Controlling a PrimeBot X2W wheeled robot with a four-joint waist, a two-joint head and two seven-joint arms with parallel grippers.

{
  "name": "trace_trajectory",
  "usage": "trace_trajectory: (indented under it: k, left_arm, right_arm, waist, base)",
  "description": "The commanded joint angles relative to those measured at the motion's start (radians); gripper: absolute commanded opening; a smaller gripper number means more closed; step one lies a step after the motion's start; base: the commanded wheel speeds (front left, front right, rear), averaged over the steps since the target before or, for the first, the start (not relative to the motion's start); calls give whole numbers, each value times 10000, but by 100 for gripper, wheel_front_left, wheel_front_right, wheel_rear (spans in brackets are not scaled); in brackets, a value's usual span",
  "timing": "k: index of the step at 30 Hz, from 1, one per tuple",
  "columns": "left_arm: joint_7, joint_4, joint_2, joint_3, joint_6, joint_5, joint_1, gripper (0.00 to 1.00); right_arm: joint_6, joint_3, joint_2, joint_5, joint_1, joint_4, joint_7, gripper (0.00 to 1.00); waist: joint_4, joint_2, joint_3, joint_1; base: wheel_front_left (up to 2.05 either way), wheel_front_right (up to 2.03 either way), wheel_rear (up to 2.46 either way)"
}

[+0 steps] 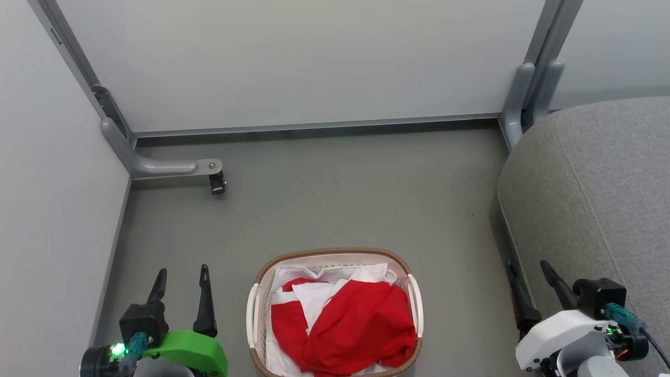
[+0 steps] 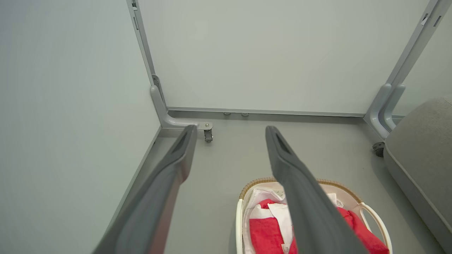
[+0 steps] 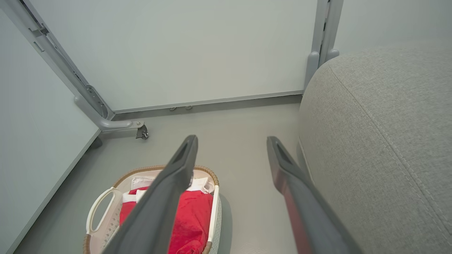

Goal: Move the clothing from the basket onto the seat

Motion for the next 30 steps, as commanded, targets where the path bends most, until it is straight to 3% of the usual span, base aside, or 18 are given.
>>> trace_trajectory:
  k: [1,14,22,30]
  left_arm:
    - [-87,0,-38,79,46,200,75,100]
    - [-337,139,-444,630,-548,865,193,100]
    - [-460,652,-544,248,-1143,1194,-610,100]
    - [-519,1826,-543,-873,-1579,837,-1987,100]
  right_arm:
    - [4,-61,7,-220,-1,30,-102,100]
    - [2,-559,253,-1178,-28,28,-341,100]
    - [2,-306,197,-1606,-877,-366,-487,100]
    - [-1,15,192,-1630,-1936,-880,-545,100]
  waist:
    - [3,-1,3,0]
    - [-20,-1,448,0]
    - [-338,-1,2042,0]
    - [-873,-1,3938,0]
  base:
    - [0,0,0]
    - [0,0,0]
    - [0,0,0]
    - [0,0,0]
